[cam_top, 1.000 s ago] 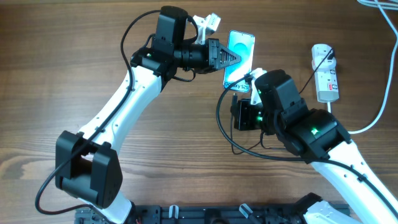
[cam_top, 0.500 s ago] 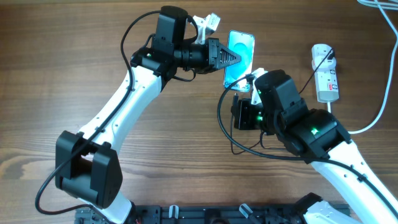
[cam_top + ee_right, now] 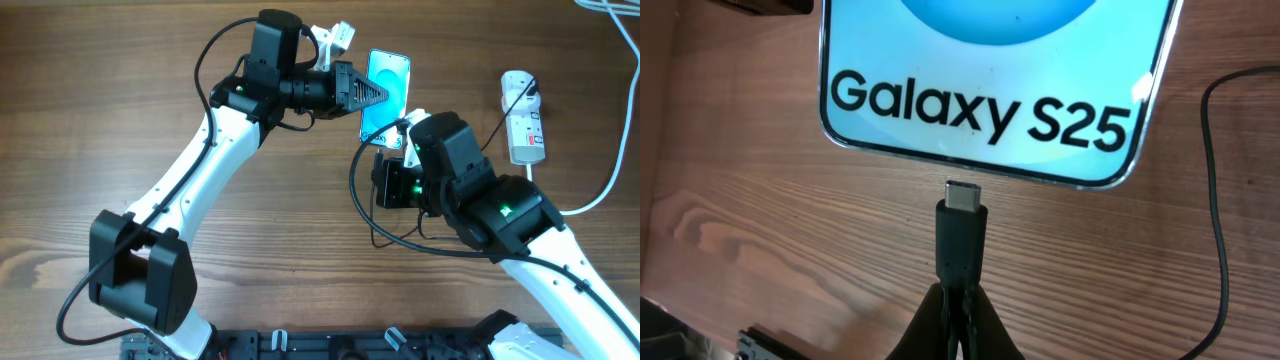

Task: Plug charger to phone and switch on socket
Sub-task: 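Align the USB-C plug under the phone's charging port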

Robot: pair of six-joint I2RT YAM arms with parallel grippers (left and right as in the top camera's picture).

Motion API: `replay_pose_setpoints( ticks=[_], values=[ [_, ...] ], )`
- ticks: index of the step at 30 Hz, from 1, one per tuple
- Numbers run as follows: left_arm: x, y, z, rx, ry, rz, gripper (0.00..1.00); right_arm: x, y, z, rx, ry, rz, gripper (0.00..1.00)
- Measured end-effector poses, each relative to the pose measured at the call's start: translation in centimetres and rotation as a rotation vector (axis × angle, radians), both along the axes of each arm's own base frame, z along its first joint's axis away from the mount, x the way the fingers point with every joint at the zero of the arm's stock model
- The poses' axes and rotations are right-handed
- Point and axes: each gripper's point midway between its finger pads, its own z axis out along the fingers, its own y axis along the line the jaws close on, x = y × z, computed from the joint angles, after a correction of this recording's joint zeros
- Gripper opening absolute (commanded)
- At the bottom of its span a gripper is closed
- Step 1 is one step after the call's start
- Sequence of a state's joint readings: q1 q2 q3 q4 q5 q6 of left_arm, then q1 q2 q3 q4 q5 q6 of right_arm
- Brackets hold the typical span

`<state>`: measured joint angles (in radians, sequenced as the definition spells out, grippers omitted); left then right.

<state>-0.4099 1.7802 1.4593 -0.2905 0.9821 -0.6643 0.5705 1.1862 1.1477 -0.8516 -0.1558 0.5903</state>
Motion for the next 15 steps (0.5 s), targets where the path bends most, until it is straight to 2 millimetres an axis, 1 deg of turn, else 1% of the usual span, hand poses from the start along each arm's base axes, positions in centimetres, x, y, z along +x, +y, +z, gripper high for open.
replay_pose_setpoints(
  ticks=[15],
  values=[
    [-0.17, -0.05, 0.09, -0.006, 0.003, -0.009, 0.04, 0.14, 0.09, 0.14, 0.005, -0.007, 0.0, 0.04]
  ],
)
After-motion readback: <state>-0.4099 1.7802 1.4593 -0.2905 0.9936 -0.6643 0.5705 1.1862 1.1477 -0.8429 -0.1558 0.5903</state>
